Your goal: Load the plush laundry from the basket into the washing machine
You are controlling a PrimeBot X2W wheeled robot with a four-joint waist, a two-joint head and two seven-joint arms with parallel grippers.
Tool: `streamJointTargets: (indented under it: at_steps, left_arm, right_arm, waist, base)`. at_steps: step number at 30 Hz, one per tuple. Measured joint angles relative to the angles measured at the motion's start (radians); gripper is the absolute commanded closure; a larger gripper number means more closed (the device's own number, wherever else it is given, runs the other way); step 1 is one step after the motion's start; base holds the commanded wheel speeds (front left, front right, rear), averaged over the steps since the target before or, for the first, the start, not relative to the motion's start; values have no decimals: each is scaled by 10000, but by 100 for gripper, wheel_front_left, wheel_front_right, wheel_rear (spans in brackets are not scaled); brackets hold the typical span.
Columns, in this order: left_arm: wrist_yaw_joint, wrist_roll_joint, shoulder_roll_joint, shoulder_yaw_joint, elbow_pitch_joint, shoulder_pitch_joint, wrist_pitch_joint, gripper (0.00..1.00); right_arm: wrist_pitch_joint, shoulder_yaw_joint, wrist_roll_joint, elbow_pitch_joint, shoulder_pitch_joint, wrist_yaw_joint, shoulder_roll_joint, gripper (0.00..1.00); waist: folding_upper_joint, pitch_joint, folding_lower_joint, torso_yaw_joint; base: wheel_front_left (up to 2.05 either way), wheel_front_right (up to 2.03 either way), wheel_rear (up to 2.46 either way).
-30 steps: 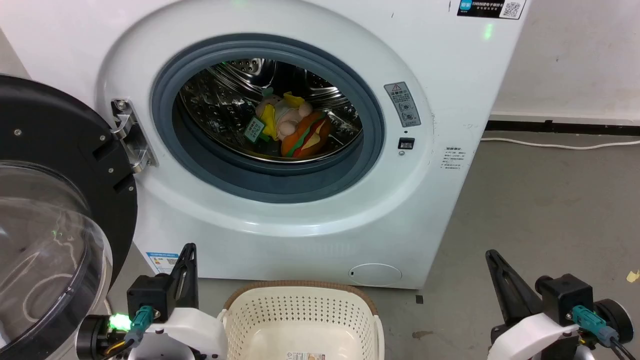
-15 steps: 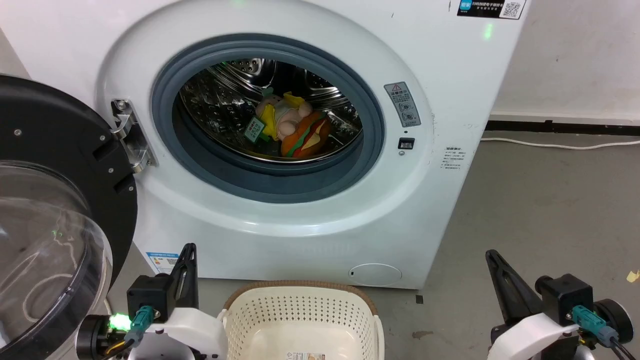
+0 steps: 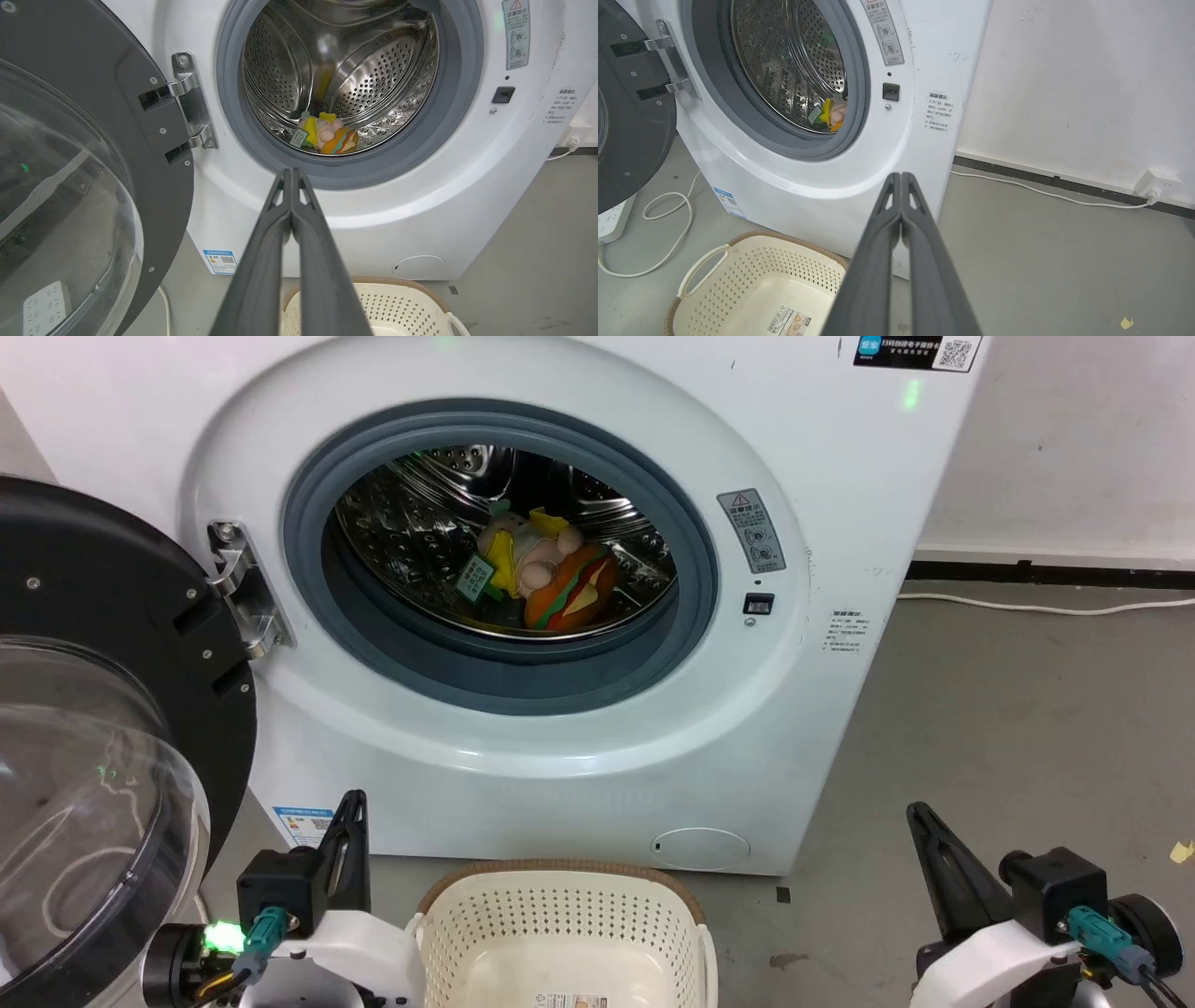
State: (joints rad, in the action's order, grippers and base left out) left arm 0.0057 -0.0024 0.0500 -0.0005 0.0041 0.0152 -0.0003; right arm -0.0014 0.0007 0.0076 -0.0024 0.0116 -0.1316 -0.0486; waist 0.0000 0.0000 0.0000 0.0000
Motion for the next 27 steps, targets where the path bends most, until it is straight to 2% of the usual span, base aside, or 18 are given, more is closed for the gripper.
streamJointTargets:
  at_steps: [27]
  left_arm:
    - [2, 0, 0, 2, -2, -1, 0, 100]
  right_arm:
    - [2, 2, 0, 0, 0, 0, 0, 100]
  waist:
    - [0, 0, 0, 0]
  base:
    - [0, 0, 0]
